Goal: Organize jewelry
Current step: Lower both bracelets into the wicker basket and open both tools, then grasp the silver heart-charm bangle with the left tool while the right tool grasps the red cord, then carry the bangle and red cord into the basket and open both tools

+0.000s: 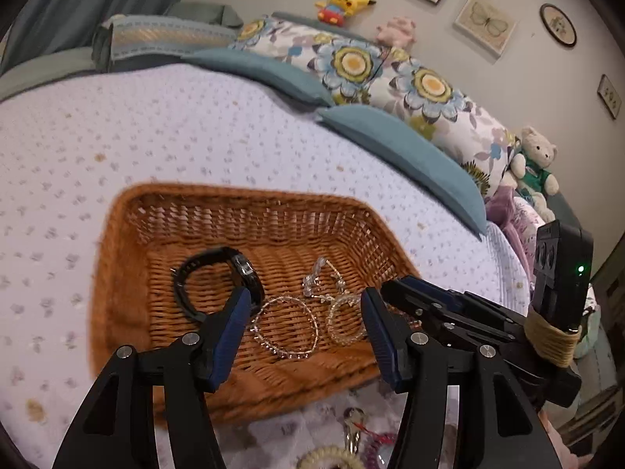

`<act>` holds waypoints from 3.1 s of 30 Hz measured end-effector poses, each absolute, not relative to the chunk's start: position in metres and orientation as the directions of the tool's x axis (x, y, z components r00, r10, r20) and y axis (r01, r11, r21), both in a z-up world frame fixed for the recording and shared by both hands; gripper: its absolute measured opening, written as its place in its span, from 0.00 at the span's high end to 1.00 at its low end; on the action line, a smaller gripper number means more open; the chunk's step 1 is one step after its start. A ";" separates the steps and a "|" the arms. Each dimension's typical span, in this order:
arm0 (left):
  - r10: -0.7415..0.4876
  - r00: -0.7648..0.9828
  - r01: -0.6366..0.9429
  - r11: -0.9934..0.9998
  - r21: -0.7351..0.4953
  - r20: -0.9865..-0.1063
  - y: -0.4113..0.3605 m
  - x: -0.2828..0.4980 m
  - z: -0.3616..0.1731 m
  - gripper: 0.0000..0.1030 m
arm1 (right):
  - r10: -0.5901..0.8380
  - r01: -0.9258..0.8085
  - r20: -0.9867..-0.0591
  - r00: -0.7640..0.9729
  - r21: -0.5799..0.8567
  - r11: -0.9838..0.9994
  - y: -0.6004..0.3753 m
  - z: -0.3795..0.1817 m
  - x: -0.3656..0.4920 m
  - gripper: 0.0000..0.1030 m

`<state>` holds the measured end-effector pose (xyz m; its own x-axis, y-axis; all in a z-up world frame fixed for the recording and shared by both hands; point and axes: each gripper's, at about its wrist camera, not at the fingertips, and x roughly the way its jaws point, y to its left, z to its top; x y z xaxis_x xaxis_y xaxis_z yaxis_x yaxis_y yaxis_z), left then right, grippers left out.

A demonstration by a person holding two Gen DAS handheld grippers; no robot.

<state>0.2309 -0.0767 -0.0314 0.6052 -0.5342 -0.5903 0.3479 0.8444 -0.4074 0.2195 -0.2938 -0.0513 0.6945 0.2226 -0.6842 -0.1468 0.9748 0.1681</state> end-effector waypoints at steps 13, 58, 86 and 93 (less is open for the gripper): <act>-0.478 0.685 0.335 0.877 -0.344 -0.550 -0.027 0.115 0.005 0.42 | 0.263 -0.185 -0.634 0.727 0.188 0.965 -0.289 -0.009 0.115 0.66; -0.362 0.482 0.318 0.921 -0.226 -0.798 -0.076 0.038 -0.102 0.79 | 0.211 -0.195 -0.820 0.532 0.124 0.973 -0.254 -0.103 0.025 0.83; -0.430 0.681 0.337 0.903 -0.267 -0.593 -0.040 0.046 -0.009 0.90 | 0.339 -0.285 -0.658 0.673 0.192 0.939 -0.259 -0.019 0.031 0.95; -0.430 0.746 0.331 0.902 -0.276 -0.509 -0.033 0.093 0.025 0.90 | 0.324 -0.270 -0.617 0.717 0.182 0.945 -0.265 0.006 0.078 0.95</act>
